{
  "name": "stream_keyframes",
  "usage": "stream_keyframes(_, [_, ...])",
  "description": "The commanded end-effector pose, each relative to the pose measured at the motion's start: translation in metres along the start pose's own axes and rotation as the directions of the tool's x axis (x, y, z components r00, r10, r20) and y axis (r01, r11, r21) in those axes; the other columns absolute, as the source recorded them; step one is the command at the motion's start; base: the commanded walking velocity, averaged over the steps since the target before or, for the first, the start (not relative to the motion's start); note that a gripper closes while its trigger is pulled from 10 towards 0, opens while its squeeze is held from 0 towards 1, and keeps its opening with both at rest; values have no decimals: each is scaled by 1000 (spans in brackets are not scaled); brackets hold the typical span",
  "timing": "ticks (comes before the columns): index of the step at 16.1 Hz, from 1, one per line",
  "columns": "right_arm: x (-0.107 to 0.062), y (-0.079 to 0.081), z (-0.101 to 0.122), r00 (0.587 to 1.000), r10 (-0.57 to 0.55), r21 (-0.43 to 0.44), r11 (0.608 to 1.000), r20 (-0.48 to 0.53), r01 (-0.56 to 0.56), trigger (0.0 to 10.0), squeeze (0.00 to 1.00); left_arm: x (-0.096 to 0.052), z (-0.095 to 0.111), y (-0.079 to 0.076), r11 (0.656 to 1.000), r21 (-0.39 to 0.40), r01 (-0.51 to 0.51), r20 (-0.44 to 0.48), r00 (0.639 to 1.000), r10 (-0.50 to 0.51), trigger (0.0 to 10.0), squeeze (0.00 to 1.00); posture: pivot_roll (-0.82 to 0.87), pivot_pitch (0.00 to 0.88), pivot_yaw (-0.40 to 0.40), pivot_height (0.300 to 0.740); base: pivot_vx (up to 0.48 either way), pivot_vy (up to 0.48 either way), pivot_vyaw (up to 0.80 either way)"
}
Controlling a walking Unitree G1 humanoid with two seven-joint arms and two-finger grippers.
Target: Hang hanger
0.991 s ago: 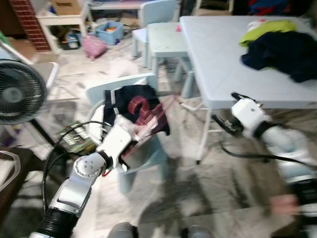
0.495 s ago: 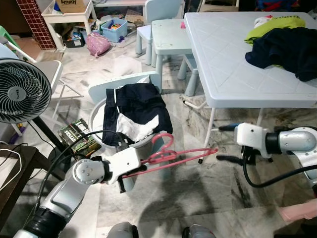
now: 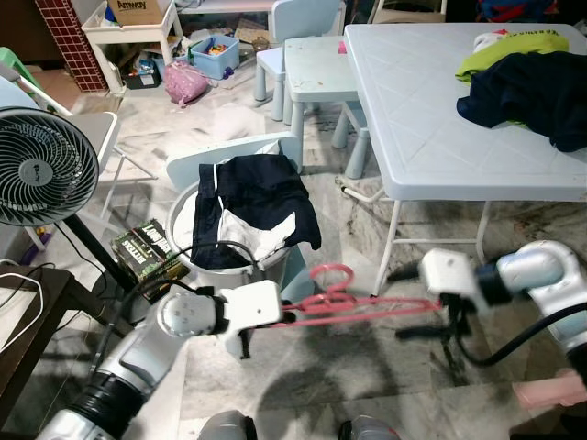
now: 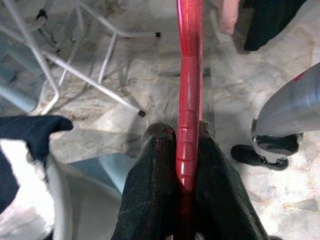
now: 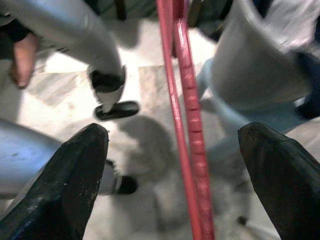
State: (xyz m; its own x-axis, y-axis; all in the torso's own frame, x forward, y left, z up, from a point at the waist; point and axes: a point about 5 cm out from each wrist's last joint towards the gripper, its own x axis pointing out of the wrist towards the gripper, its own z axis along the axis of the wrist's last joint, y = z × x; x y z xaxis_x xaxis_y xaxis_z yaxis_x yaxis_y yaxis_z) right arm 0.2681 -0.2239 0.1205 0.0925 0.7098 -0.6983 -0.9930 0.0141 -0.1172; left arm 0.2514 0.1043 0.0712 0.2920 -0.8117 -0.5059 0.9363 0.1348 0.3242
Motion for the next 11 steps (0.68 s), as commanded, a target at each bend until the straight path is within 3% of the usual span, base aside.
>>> stream_keyframes(1, [3, 4, 0, 998, 35, 8, 999, -44, -35, 0, 0, 2, 1, -1, 999, 34, 12, -2, 1000, -12, 10000, 0, -32, 49, 33, 740, 0, 0, 0])
stream_keyframes(4, [9, 8, 0, 997, 61, 35, 998, -48, -60, 0, 0, 6, 2, -3, 999, 34, 17, 10, 1000, -17, 10000, 0, -37, 51, 34, 740, 0, 0, 0])
stream_keyframes(5, [11, 9, 0, 997, 53, 38, 998, -50, -51, 1490, 0, 7, 2, -3, 999, 38, 18, 11, 1000, -18, 10000, 0, -37, 52, 33, 740, 0, 0, 0])
stream_keyframes(6, [15, 4, -1, 999, 1, 56, 998, -40, 1, 10000, 0, 8, 2, -4, 999, 42, 18, 12, 1000, -19, 10000, 0, -38, 53, 32, 740, 0, 0, 0])
stream_keyframes(7, [16, 3, 0, 999, -11, 55, 998, -39, 13, 10000, 0, 8, 1, -4, 999, 43, 18, 11, 1000, -18, 10000, 0, -38, 53, 32, 740, 0, 0, 0])
stream_keyframes(8, [21, -4, 8, 998, -59, 77, 995, 26, 57, 0, 0, 8, 0, -3, 999, 53, 13, 2, 1000, -13, 10000, 0, -36, 53, 29, 740, 0, 0, 0])
stream_keyframes(11, [23, -4, 7, 998, -67, 77, 995, 15, 66, 0, 0, 10, -1, -4, 998, 56, 14, 1, 1000, -14, 10000, 0, -35, 54, 27, 740, 0, 0, 0])
